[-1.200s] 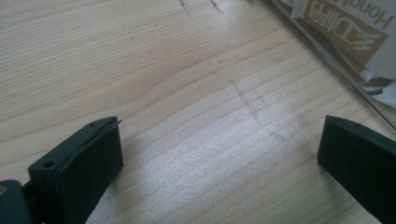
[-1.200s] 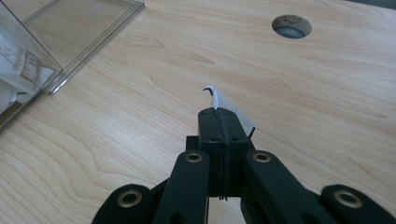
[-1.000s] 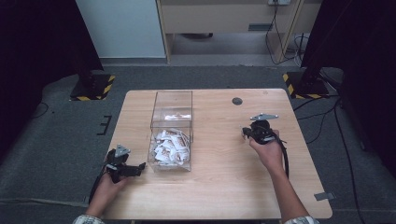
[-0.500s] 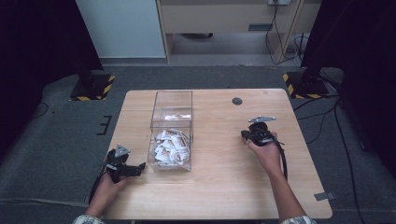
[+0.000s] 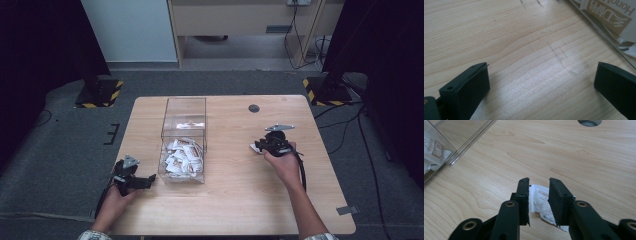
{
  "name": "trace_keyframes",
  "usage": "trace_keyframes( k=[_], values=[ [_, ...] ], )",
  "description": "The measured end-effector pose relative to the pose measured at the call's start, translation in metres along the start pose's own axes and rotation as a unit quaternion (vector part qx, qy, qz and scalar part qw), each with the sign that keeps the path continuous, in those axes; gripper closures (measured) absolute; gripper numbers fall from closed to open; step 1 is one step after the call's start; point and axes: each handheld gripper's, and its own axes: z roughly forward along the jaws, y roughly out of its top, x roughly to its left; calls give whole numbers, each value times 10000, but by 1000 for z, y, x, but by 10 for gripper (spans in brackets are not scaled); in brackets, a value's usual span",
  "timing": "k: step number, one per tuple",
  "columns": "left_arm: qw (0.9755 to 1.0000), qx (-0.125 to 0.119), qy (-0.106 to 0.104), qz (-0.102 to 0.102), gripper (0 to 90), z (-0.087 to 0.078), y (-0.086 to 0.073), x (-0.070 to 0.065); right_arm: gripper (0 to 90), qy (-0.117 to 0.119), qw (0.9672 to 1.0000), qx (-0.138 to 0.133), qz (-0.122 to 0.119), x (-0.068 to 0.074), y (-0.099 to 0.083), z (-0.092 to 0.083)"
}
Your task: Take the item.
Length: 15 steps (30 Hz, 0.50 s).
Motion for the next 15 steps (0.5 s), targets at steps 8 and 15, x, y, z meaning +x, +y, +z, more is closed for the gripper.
trace_keyframes(
  k=[8, 15],
  values=[
    [10000, 1, 1, 1, 0, 0, 0, 0, 524, 31, 9999, -7, 133, 1, 2, -4],
    [10000, 0, 1, 1, 0, 0, 0, 0, 270, -55, 9996, -240, 159, 5, 3, -10]
  ],
)
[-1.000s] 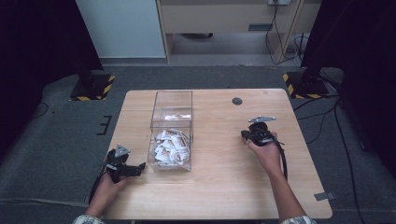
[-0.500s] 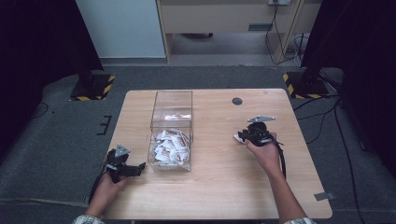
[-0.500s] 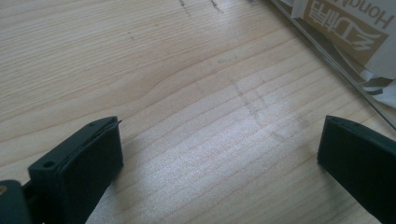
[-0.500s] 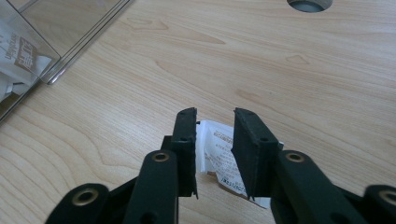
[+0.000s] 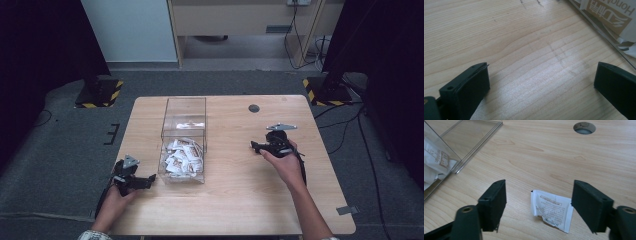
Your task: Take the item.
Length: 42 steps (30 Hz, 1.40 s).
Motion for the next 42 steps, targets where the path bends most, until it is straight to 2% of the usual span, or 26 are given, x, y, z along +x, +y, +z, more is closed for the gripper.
trace_keyframes(
  k=[5, 8, 14, 25, 36, 42],
  values=[
    [10000, 0, 1, -1, 0, 0, 0, 0, 114, -88, 9999, -104, -11, 1, 2, -3],
    [10000, 1, 5, -2, 0, 0, 0, 0, 73, -87, 9999, -133, 68, 2, 3, -5],
    [10000, 0, 6, -4, 0, 0, 0, 0, 64, -157, 9998, -126, 79, 5, 1, -9],
    [10000, 3, 9, -4, 0, 0, 0, 0, 61, -73, 9996, -215, -175, 14, -4, -29],
    [10000, 1, 11, -6, 0, 0, 0, 0, 64, -62, 9996, -102, -249, 14, -32, -40],
    [10000, 1, 12, -9, 0, 0, 0, 0, 64, -72, 9999, -50, -114, 11, -47, -44]
  ],
)
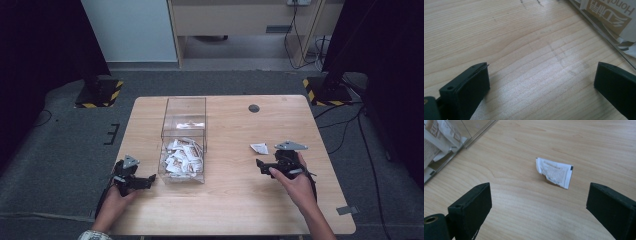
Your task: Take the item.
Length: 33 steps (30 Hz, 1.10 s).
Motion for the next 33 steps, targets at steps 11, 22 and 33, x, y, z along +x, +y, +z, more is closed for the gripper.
trace_keyframes(
  k=[11, 22, 33],
  values=[
    [10000, 1, 0, 0, 0, 0, 0, 0, 63, 52, 9999, 127, -7, 3, -26, -9],
    [10000, 0, 1, 1, 0, 0, 0, 0, 56, 160, 9974, 671, -184, 20, -46, 4],
    [10000, 2, -3, 2, 0, 0, 0, 0, 4, -53, 9972, 543, -511, 32, -61, 18]
  ],
)
